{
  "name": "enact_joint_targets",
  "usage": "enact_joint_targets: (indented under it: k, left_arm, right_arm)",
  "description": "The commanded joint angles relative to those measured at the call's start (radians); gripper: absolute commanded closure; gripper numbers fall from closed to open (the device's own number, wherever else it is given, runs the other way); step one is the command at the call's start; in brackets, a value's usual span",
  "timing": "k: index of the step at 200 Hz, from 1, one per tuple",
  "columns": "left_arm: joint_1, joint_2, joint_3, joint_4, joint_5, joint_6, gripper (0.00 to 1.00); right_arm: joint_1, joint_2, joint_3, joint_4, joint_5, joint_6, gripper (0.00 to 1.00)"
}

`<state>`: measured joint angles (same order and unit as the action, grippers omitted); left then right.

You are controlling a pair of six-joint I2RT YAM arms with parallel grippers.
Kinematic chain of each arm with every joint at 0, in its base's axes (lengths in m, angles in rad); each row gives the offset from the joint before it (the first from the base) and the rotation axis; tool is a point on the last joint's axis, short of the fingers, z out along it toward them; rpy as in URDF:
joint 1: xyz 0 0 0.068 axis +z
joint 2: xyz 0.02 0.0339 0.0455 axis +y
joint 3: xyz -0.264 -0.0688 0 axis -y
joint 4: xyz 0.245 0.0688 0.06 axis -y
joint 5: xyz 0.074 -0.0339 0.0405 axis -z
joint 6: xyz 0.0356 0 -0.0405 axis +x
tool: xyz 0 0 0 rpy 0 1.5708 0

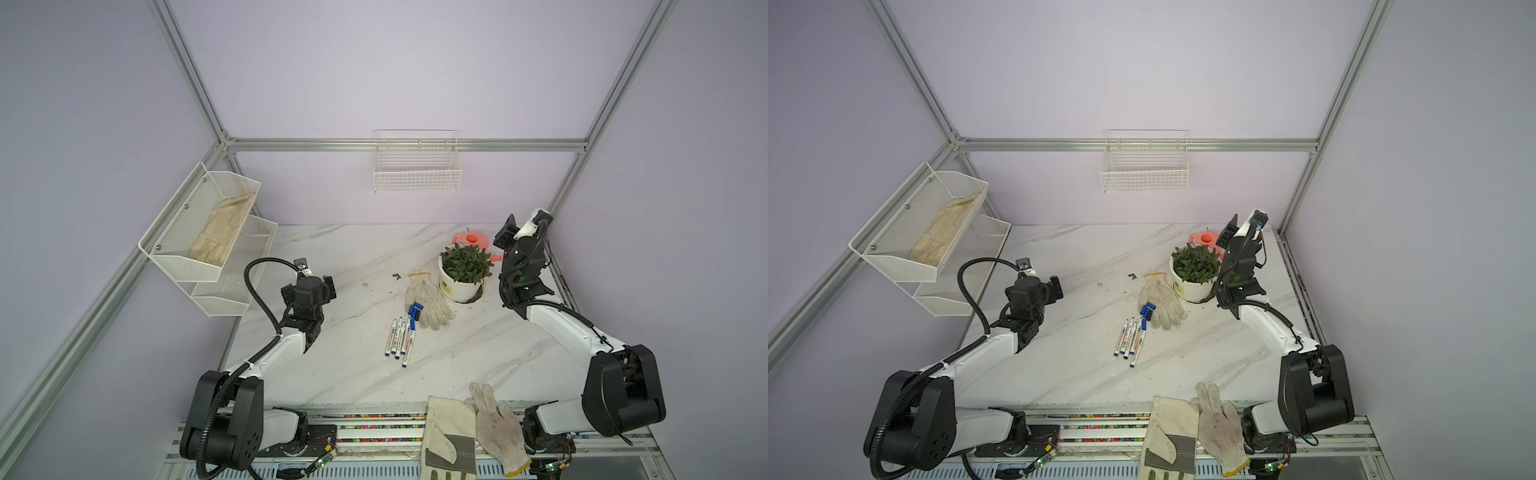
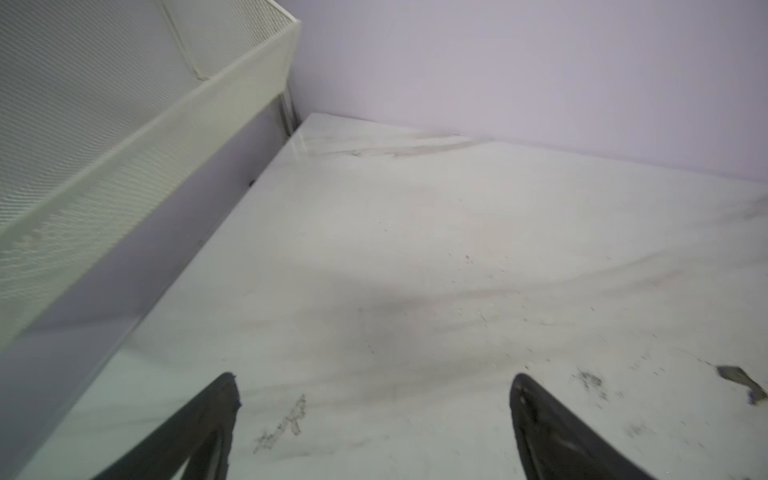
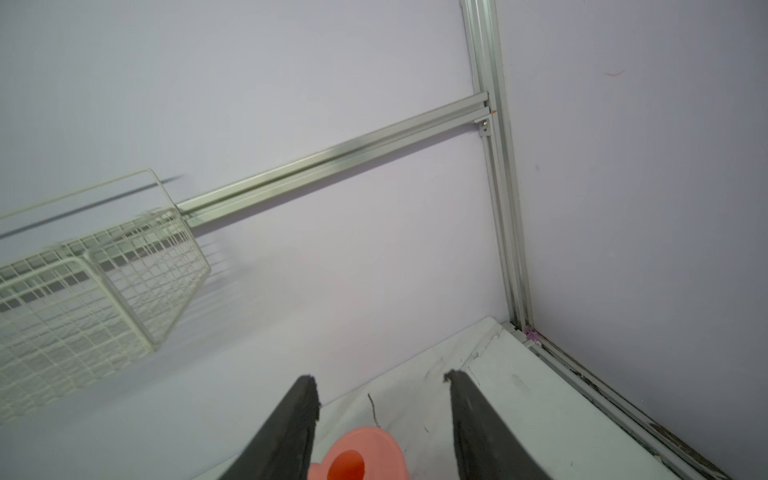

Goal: Insert the pens into the pen caps
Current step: 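Lower the left gripper onto a white marker while the right arm swings inward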

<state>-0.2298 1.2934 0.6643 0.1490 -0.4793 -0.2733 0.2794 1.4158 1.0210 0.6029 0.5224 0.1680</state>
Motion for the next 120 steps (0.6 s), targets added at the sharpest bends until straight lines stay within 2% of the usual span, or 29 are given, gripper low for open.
enact_joint_targets:
  k: [1, 16, 27, 31, 38, 55, 77, 120]
  left_arm:
    - [-0.134, 0.025, 0.120, -0.192, 0.048, -0.098, 0.00]
    - [-0.219, 0.058, 0.154, -0.229, 0.142, -0.103, 0.00]
    - [-0.273, 0.084, 0.178, -0.252, 0.184, -0.106, 0.00]
    - [-0.287, 0.092, 0.183, -0.257, 0.207, -0.107, 0.00]
    - [-0.311, 0.104, 0.191, -0.259, 0.248, -0.106, 0.00]
    - [-0.350, 0.111, 0.199, -0.271, 0.324, -0.108, 0.00]
    - [-0.373, 0.150, 0.205, -0.309, 0.421, -0.103, 0.00]
    - [-0.409, 0.168, 0.221, -0.386, 0.446, -0.115, 0.10]
  right_arm:
    - [0.065, -0.004, 0.096, -0.174, -0.026, -0.025, 0.47]
    - [0.116, 0.059, 0.218, -0.312, -0.300, -0.143, 0.48]
    - [0.189, 0.125, 0.327, -0.461, -0.434, -0.237, 0.49]
    - [0.216, 0.151, 0.363, -0.515, -0.492, -0.237, 0.49]
    - [0.265, 0.197, 0.410, -0.598, -0.540, -0.318, 0.49]
    - [0.311, 0.257, 0.460, -0.672, -0.634, -0.306, 0.49]
    - [0.311, 0.264, 0.431, -0.638, -0.694, -0.246, 0.50]
    - [0.313, 0.254, 0.388, -0.593, -0.672, -0.221, 0.53]
